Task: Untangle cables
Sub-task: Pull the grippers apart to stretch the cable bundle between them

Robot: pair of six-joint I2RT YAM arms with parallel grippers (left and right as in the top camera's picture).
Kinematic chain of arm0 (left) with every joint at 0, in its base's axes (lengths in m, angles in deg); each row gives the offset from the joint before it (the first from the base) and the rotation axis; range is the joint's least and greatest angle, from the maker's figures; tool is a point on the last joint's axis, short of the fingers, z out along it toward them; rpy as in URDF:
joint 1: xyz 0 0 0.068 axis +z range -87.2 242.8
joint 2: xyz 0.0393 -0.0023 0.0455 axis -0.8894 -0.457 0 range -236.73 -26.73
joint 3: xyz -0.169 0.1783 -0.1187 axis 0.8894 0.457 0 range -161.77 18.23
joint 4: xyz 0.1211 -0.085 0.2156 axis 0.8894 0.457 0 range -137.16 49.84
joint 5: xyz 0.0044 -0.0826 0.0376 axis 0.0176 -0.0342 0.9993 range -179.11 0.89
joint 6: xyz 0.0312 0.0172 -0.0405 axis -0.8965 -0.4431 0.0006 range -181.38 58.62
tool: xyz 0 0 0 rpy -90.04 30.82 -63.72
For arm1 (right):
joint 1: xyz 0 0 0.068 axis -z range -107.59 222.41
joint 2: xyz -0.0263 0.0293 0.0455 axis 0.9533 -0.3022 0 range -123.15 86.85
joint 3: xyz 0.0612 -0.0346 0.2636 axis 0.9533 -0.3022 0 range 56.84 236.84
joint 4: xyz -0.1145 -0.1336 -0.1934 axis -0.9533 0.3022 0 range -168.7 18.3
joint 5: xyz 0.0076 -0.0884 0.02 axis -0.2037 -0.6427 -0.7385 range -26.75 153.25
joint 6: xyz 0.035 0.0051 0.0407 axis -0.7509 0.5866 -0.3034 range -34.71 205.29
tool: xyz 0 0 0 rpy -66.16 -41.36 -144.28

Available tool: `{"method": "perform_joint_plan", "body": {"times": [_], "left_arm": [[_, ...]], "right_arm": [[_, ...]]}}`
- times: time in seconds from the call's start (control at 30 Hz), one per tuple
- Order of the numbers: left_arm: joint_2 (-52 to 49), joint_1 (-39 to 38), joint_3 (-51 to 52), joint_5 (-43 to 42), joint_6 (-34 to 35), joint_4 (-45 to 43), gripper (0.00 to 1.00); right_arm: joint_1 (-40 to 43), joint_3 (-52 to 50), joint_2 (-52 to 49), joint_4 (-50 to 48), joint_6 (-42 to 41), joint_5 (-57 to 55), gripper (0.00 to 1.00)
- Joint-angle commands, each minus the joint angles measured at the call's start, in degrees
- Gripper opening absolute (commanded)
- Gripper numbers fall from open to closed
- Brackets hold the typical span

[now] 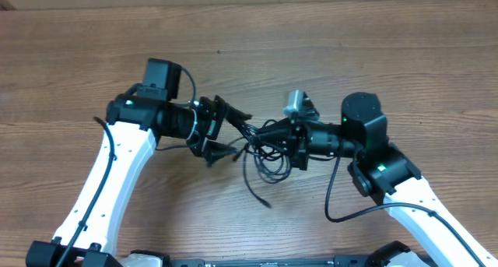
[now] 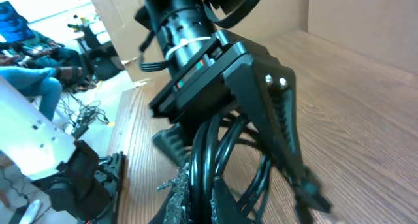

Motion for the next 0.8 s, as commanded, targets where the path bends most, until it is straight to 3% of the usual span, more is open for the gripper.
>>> {"method": "perform_joint_plan", "body": {"times": [0.0,0.37,0.7,0.77], "left_arm": [[-0.1,2.5,-1.2,-0.4,0.1,0.1,0.70],[-0.1,2.7,-1.2,-1.3,0.2,-0.1,0.62],[-0.1,2.7,-1.2,-5.5,0.1,-0.5,0.62],[-0.1,2.7,-1.2,-5.8,0.2,-0.5,0.55]], "right_arm": [[1.0,1.3,2.4,-1.6,-0.3,4.1,0.04],[1.2,1.3,2.5,-1.9,-0.2,3.9,0.04],[1.2,1.3,2.4,-1.6,-0.2,3.9,0.04],[1.2,1.3,2.4,-1.2,-0.2,3.9,0.04]]}}
